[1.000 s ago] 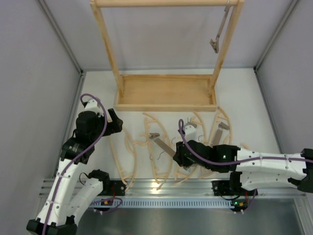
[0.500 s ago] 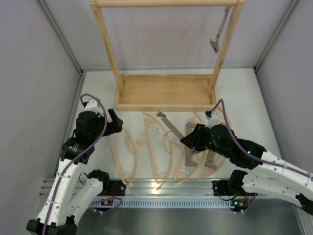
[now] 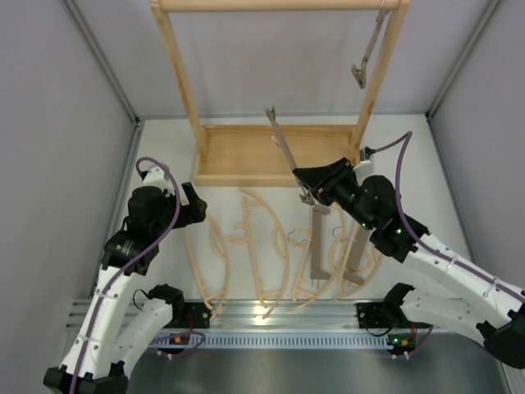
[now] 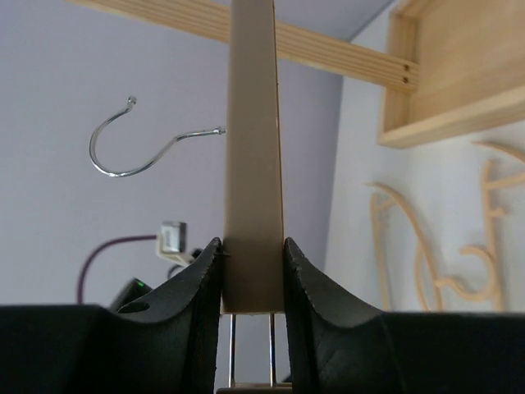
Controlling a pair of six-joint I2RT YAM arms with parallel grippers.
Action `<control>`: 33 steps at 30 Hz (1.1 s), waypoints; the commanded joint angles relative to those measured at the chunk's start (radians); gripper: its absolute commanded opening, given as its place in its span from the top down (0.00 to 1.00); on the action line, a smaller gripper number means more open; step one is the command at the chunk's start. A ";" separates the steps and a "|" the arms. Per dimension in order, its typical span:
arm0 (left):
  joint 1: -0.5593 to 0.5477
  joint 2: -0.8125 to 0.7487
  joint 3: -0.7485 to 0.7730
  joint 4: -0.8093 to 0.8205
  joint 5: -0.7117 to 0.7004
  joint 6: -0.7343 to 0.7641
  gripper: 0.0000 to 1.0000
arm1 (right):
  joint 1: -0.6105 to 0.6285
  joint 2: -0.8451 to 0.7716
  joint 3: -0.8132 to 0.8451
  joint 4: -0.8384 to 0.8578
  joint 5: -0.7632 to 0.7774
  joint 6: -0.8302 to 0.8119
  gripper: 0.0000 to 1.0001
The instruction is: Organize the hangers
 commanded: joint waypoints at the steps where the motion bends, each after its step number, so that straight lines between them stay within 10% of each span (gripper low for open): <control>1: -0.009 0.004 -0.015 0.046 -0.007 -0.003 0.05 | -0.017 0.042 0.136 0.289 0.073 0.094 1.00; 19: -0.022 0.031 -0.015 0.048 0.001 -0.003 0.05 | -0.054 0.341 0.414 0.504 0.326 0.206 1.00; 33: -0.054 0.027 -0.016 0.046 -0.011 -0.004 0.05 | -0.138 0.466 0.667 0.365 0.325 0.180 1.00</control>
